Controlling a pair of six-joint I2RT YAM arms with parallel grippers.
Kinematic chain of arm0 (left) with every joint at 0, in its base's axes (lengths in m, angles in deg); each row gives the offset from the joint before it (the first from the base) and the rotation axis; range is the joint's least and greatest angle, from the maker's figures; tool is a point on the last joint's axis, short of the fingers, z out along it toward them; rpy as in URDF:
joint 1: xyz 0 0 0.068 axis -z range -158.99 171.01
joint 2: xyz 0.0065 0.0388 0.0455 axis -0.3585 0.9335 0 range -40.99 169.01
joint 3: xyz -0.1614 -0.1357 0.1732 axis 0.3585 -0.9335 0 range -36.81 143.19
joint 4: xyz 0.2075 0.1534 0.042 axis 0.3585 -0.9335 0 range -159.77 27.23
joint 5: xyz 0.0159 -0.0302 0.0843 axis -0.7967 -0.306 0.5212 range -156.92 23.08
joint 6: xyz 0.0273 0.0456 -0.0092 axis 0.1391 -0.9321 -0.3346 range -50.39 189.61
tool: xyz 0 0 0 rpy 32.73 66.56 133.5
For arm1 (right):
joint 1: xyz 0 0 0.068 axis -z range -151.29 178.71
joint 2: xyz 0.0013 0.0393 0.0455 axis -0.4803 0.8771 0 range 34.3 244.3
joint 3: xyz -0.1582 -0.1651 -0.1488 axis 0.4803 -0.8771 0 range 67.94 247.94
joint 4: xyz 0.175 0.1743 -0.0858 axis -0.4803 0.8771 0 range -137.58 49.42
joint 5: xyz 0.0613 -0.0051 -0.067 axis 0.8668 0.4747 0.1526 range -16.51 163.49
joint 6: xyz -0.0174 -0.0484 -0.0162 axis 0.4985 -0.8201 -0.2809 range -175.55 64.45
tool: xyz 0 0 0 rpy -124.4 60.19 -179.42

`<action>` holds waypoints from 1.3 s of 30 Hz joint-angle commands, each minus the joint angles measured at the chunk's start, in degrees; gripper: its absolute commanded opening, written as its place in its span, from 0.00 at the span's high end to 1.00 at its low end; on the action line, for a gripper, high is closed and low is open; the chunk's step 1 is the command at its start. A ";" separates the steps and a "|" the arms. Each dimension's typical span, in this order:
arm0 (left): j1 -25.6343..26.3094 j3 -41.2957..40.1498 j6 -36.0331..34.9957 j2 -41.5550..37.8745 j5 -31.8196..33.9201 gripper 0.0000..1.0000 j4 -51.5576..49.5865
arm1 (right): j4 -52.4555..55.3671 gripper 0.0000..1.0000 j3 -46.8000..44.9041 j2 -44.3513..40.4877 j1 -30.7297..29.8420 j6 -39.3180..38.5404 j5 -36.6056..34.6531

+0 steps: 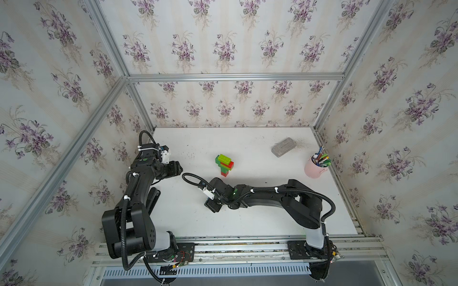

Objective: Assemble a spoon with lego
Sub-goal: Place the lego brick at the center of the board, then pick up the lego brick from the center of the board.

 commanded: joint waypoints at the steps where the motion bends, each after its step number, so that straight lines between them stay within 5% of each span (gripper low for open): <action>1: -0.07 -0.22 -0.73 -0.23 -0.86 0.32 0.92 | 1.54 0.35 1.05 1.19 0.23 1.22 -1.03; 20: 0.02 -0.57 -0.48 -0.66 -1.42 0.33 1.17 | -2.27 0.39 -2.20 -4.58 1.09 2.13 -0.95; 32: 0.09 -0.66 -0.48 -0.40 -1.86 0.34 1.43 | 1.28 0.39 1.73 1.10 2.71 2.37 -0.03; 39: 0.13 -0.66 -0.57 -0.49 -1.78 0.34 1.37 | 2.17 0.48 2.27 2.56 2.98 1.86 0.02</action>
